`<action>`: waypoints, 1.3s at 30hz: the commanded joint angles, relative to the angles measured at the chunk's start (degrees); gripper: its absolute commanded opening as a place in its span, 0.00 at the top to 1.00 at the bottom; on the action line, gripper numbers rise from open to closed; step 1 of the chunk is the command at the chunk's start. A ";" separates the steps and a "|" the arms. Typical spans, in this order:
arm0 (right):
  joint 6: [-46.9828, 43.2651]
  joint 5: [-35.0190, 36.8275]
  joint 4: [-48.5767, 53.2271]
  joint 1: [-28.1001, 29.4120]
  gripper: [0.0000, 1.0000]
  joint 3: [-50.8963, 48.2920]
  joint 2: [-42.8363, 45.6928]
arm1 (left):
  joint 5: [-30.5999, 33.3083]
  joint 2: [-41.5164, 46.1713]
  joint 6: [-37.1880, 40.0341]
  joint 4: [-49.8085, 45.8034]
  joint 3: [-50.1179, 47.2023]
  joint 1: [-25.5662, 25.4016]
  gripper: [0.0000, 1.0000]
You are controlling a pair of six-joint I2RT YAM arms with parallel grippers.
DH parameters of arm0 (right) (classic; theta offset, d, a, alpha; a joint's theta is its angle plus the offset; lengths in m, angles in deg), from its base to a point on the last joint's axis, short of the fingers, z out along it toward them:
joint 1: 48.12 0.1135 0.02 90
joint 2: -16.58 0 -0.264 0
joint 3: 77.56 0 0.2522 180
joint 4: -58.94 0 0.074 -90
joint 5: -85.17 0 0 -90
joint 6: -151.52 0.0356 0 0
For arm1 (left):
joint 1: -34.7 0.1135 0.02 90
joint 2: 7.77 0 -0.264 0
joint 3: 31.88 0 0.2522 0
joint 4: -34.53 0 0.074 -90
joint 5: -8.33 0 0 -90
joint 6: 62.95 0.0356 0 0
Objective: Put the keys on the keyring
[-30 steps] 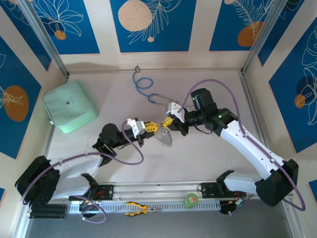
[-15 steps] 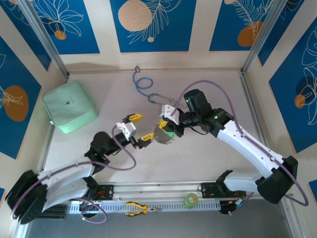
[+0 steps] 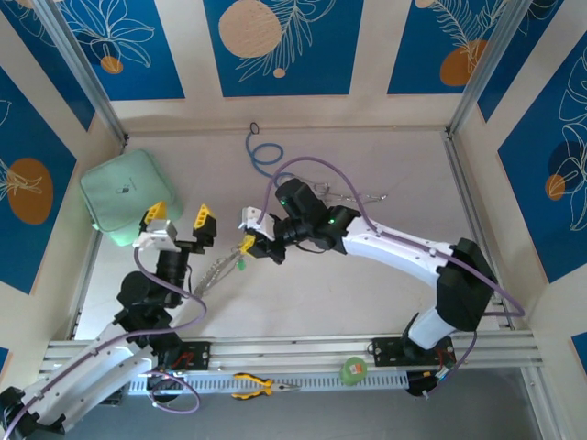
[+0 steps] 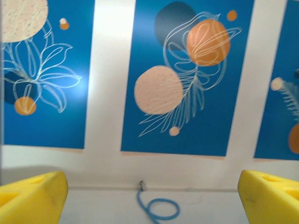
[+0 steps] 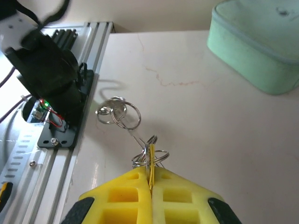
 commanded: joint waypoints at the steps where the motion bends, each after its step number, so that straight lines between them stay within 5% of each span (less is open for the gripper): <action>1: -3.06 4.02 7.07 -1.53 1.00 2.02 -1.27 | 4.91 -2.76 1.02 -1.63 1.60 0.05 0.07; 7: -15.32 20.31 27.20 -2.56 1.00 2.27 -1.34 | 4.82 -11.64 0.37 2.21 1.65 0.22 0.07; 21: -26.19 41.26 38.57 -7.12 0.99 -6.20 -1.48 | 9.18 -26.02 2.34 -2.38 3.92 1.99 0.05; 25: -24.40 40.85 37.99 -8.55 0.70 -6.83 -1.28 | 8.56 -27.74 3.23 -2.84 3.77 3.72 0.04; 28: -19.56 35.29 37.00 -11.34 0.58 -5.58 1.05 | 6.42 -29.06 3.63 -3.76 4.03 6.59 0.04; 33: -2.60 11.04 20.15 -28.20 0.53 -11.08 12.21 | 1.05 -33.07 2.60 -2.17 2.52 14.31 0.02; 36: 10.48 9.15 2.15 -37.57 0.53 -19.15 16.03 | 0.19 -36.94 2.36 2.21 1.29 17.84 0.01; 39: 19.42 14.77 -18.70 -42.75 0.54 -29.95 18.25 | -2.66 -41.02 2.82 6.71 0.70 20.83 0.01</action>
